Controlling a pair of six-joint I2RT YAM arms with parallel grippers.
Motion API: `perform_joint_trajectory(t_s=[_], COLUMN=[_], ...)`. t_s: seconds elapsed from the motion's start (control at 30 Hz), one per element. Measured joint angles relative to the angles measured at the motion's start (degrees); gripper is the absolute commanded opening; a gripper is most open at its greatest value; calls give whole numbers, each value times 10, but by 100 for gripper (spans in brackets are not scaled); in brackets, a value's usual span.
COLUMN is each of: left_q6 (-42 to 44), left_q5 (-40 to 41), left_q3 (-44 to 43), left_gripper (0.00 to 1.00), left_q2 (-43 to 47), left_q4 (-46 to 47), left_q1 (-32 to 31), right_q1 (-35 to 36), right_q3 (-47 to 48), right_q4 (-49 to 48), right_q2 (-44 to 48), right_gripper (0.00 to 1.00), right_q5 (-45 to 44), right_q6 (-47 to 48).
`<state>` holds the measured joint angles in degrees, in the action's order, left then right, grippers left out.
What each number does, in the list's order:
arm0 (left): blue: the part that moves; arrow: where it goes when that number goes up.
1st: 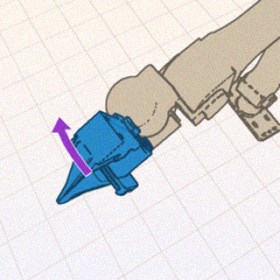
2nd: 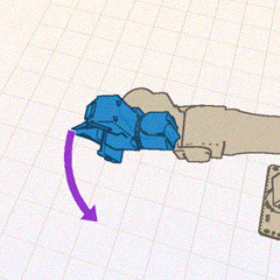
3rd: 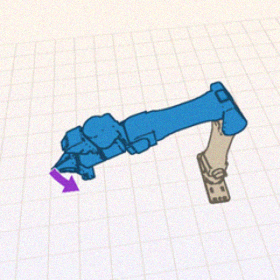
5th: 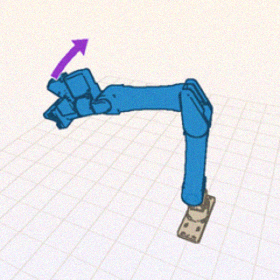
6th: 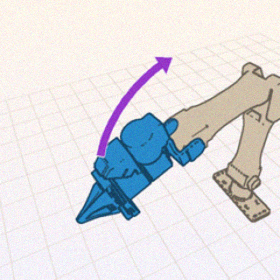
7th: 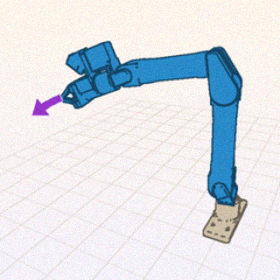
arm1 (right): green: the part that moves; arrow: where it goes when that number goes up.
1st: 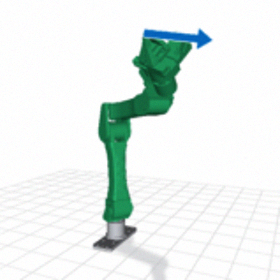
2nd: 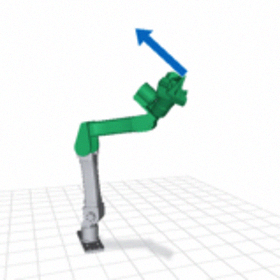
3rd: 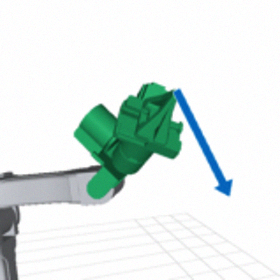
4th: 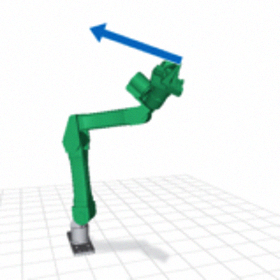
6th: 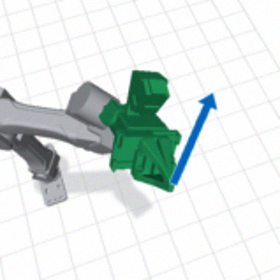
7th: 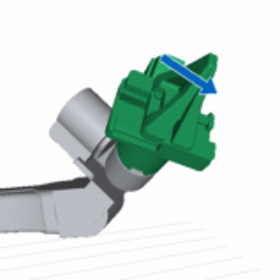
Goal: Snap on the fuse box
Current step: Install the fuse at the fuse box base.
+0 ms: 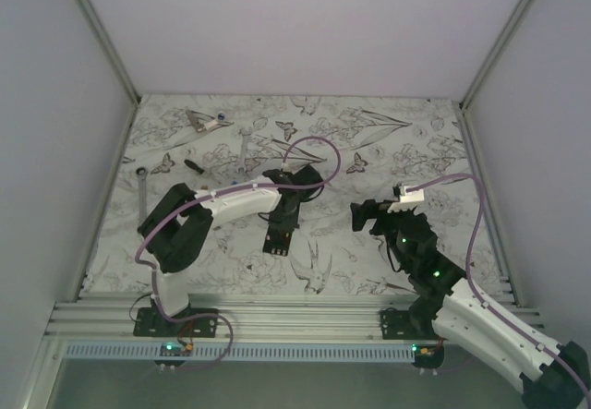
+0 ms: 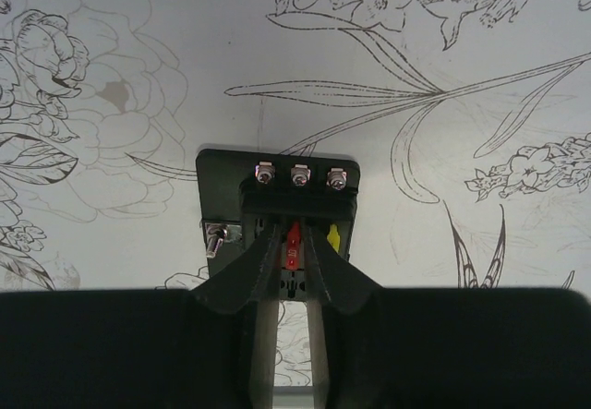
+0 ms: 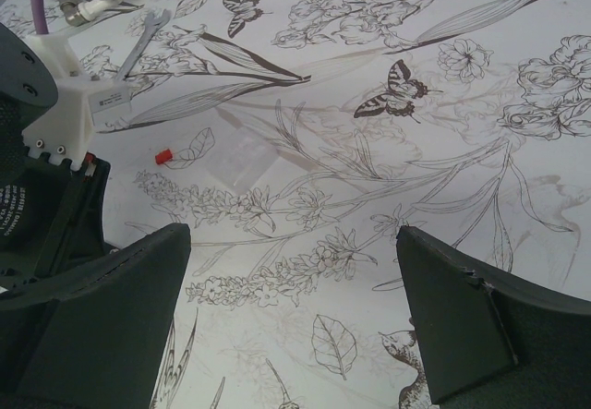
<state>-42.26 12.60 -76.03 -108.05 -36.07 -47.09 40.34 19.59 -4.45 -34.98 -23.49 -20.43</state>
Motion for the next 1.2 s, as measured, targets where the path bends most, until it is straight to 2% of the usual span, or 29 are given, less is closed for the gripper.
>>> perform_joint_trajectory(t_s=[0.13,0.33,0.53,0.97,1.2], left_q6=[-1,-1,-6,-17,-19], left_q5=[9,25,24,-12,-18], left_q3=[-16,-34,-24,-1,-1], left_gripper=[29,29,25,21,14], left_q2=[-1,16,40,15,14], left_q4=[-10,-17,-21,-13,-9], left_q1=[0,0,2,7,7], right_q1=[0,0,0,0,0], right_q3=[0,0,0,0,0], right_q4=[0,0,0,0,0], right_q2=[0,1,1,1,1], right_gripper=[100,100,100,100,100], right_q5=[0,0,0,0,0], right_q6=[0,0,0,0,0])
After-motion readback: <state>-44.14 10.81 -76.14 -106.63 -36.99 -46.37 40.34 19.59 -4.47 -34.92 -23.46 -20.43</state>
